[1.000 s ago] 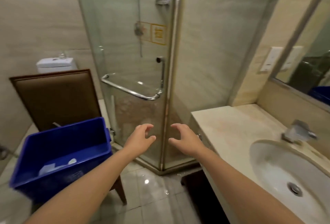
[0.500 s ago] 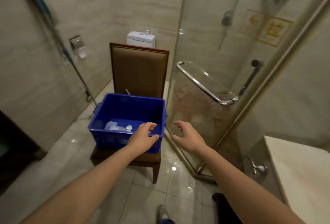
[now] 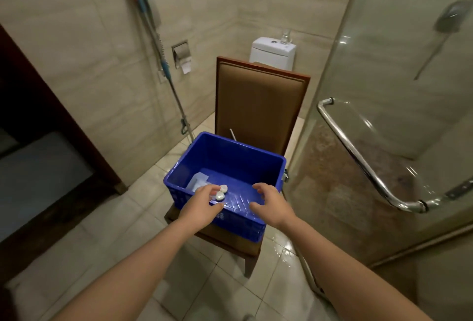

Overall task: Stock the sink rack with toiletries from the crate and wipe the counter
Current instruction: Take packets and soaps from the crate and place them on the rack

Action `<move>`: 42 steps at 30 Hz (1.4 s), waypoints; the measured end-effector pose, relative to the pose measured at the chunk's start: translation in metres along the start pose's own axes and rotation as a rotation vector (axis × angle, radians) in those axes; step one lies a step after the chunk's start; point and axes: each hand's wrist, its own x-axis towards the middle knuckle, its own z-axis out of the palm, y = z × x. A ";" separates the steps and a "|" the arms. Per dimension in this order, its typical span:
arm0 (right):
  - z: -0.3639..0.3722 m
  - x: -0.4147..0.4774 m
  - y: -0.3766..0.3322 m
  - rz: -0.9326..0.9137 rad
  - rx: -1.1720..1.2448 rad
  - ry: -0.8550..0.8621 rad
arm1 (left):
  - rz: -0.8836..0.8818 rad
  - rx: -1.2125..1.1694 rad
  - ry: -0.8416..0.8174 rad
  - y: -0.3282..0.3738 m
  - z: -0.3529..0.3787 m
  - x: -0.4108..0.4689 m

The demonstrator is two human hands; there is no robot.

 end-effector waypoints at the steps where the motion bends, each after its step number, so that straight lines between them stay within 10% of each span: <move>1: 0.000 0.008 0.002 -0.001 0.004 -0.006 | -0.013 0.002 0.011 -0.002 0.000 0.004; 17: 0.027 0.116 0.011 0.029 0.064 -0.139 | -0.133 0.064 -0.032 -0.031 -0.015 0.092; 42: 0.169 0.298 0.036 0.651 0.207 -0.194 | -0.241 0.311 -0.601 -0.178 0.018 0.320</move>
